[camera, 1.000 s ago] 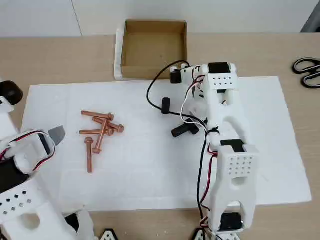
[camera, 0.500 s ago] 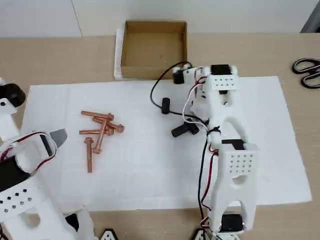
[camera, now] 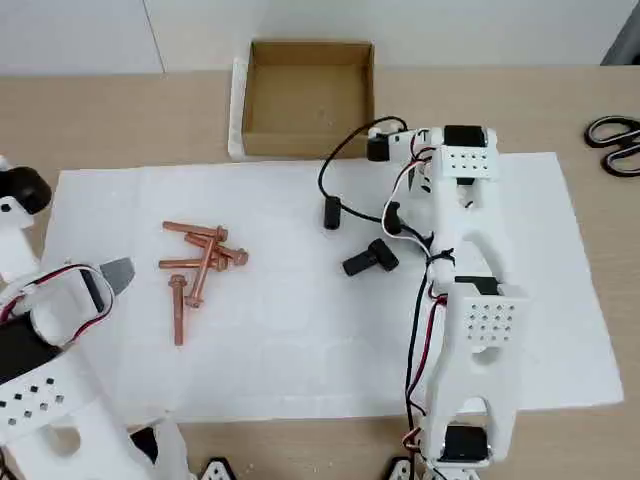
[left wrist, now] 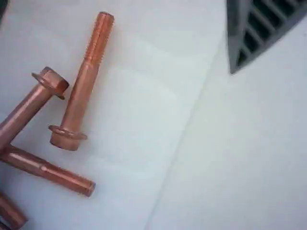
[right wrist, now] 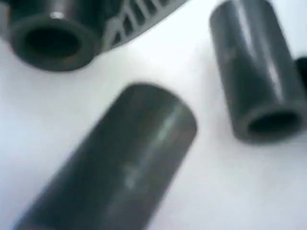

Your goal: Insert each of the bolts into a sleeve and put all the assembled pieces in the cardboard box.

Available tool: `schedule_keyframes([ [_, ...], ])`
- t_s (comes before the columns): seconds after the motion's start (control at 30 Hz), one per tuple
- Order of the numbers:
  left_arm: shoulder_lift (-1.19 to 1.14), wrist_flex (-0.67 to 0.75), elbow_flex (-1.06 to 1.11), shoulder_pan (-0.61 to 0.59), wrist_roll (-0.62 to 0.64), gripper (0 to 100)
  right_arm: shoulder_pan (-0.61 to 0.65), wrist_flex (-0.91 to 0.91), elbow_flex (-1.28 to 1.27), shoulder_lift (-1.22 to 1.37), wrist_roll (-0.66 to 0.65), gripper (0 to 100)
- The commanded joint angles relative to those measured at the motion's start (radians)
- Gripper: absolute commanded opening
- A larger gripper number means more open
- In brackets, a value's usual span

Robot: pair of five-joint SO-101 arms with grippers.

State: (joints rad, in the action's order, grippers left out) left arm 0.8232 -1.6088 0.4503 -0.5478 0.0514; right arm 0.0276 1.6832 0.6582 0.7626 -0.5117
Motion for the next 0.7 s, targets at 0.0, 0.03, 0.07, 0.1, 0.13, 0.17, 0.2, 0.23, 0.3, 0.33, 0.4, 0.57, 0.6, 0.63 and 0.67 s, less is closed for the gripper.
schedule_keyframes([
  [0.0, -0.002, 0.000, -0.018, 0.006, -0.020, 30, -0.008, 0.044, 0.037, -0.156, 0.049, 0.4],
  [0.03, -0.003, -0.006, -0.025, 0.006, -0.041, 30, -0.008, 0.047, 0.037, -0.191, 0.066, 0.4],
  [0.07, -0.012, -0.021, -0.041, 0.006, -0.061, 30, -0.008, 0.051, 0.037, -0.226, 0.086, 0.4],
  [0.1, -0.032, -0.038, -0.064, 0.006, -0.083, 30, -0.008, 0.054, 0.037, -0.254, 0.101, 0.4],
  [0.13, -0.063, -0.060, -0.090, 0.006, -0.103, 30, -0.008, 0.056, 0.032, -0.285, 0.114, 0.4],
  [0.17, -0.104, -0.077, -0.120, 0.006, -0.120, 30, -0.008, 0.056, 0.015, -0.314, 0.126, 0.4],
  [0.2, -0.152, -0.091, -0.153, 0.006, -0.132, 30, -0.007, 0.056, -0.002, -0.340, 0.137, 0.4],
  [0.23, -0.207, -0.101, -0.189, 0.006, -0.140, 30, -0.007, 0.056, -0.021, -0.361, 0.147, 0.4],
  [0.3, -0.325, -0.121, -0.263, 0.008, -0.144, 30, -0.007, 0.056, -0.064, -0.398, 0.167, 0.4],
  [0.33, -0.382, -0.132, -0.302, 0.014, -0.144, 30, -0.007, 0.056, -0.091, -0.417, 0.170, 0.4],
  [0.4, -0.477, -0.143, -0.358, 0.048, -0.146, 30, -0.008, 0.054, -0.144, -0.447, 0.170, 0.4],
  [0.57, -0.605, -0.141, -0.371, 0.172, -0.141, 30, -0.013, 0.051, -0.213, -0.489, 0.170, 0.4],
  [0.6, -0.618, -0.138, -0.366, 0.189, -0.141, 30, -0.013, 0.051, -0.219, -0.493, 0.170, 0.4],
  [0.63, -0.637, -0.137, -0.364, 0.199, -0.141, 30, -0.013, 0.051, -0.224, -0.496, 0.170, 0.4],
  [0.67, -0.655, -0.135, -0.363, 0.204, -0.140, 30, -0.013, 0.050, -0.226, -0.498, 0.170, 0.4],
])
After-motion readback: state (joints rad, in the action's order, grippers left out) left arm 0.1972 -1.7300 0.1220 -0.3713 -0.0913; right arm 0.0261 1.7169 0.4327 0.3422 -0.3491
